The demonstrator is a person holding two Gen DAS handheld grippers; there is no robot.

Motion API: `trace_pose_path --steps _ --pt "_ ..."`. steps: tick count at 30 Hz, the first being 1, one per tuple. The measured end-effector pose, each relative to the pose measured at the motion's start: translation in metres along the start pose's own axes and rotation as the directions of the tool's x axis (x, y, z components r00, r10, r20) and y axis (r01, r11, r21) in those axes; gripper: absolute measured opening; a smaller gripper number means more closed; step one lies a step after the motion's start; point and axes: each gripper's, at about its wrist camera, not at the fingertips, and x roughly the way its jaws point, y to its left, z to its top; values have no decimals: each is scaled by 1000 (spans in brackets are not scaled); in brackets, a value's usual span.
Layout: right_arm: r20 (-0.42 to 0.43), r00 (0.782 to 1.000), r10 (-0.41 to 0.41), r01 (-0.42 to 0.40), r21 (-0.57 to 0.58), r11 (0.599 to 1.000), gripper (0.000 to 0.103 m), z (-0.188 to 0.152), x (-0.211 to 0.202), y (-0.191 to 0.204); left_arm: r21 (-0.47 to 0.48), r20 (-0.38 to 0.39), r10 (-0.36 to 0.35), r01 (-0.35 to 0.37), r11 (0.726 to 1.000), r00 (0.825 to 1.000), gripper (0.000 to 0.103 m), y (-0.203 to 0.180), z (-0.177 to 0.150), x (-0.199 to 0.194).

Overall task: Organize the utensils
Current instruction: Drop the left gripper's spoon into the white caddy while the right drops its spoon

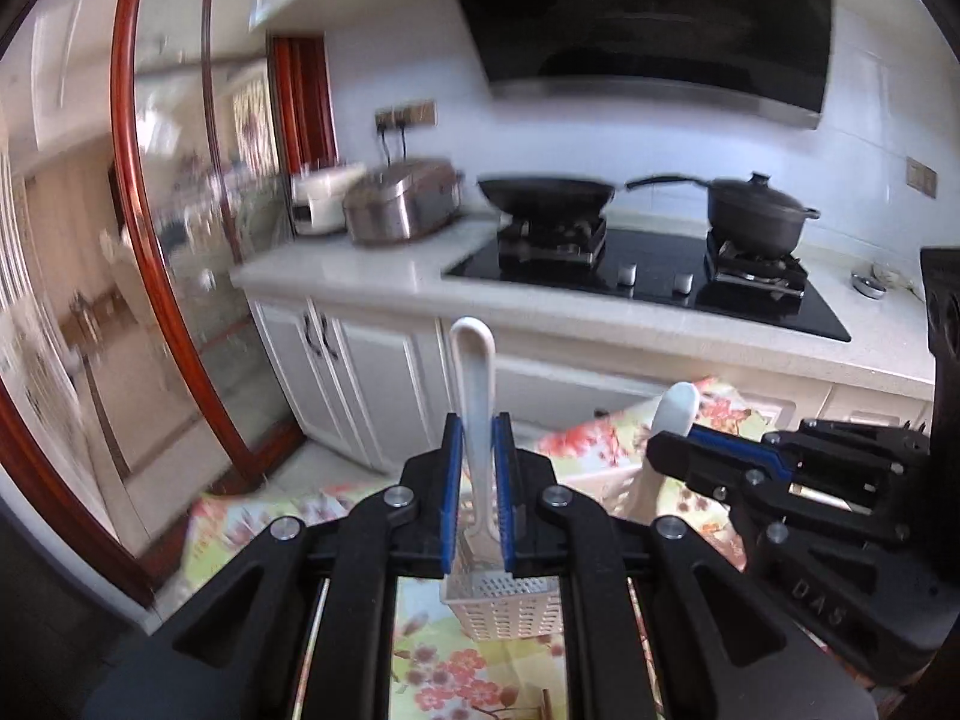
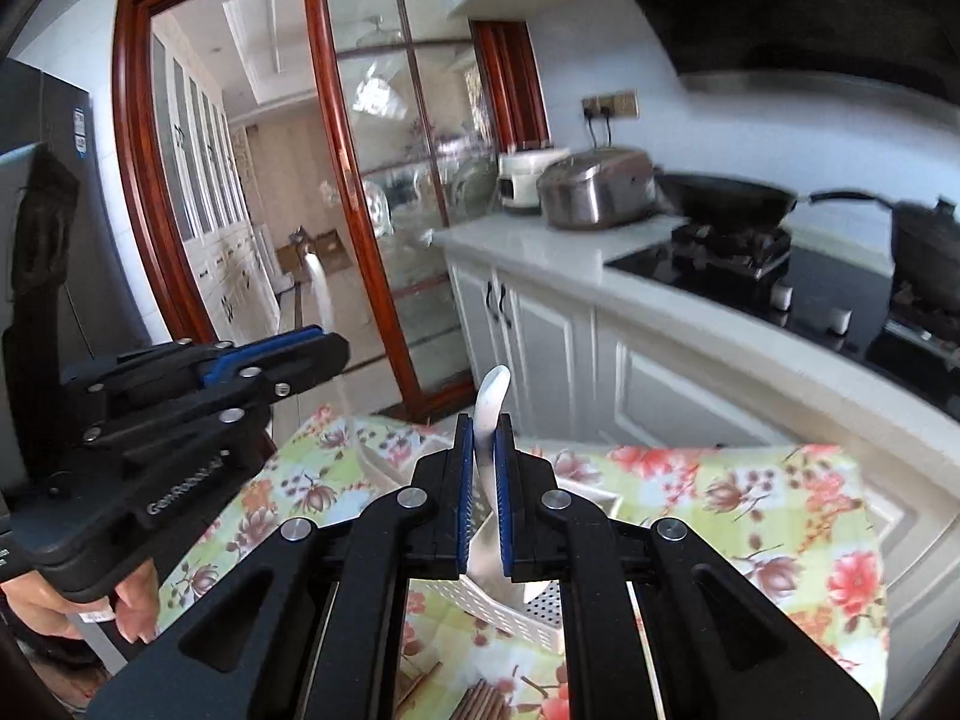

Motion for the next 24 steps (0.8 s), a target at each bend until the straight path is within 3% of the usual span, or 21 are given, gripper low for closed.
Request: trace_pose_path --steps 5,9,13,16,20,24 --pt "-127 992 -13 15 13 1000 8 -26 49 -12 -26 -110 -46 43 999 993 10 7 -35 53" --pt "-160 987 -12 19 39 999 12 -40 63 -19 -24 -155 -71 68 997 985 11 4 -57 72" --pt "-132 991 -18 22 28 999 19 -38 54 -18 -46 -132 -68 62 997 989 33 11 -60 68" --pt "-102 994 -34 37 23 999 32 -32 45 -21 -63 -102 -51 45 997 994 39 18 -58 55" --pt "-70 996 -49 52 38 998 32 -26 24 -22 -95 -58 -15 10 995 998 64 30 -54 28" --pt "-36 998 -54 55 17 998 32 -27 -6 -17 -126 -21 9 -11 992 1000 82 38 -59 -11"
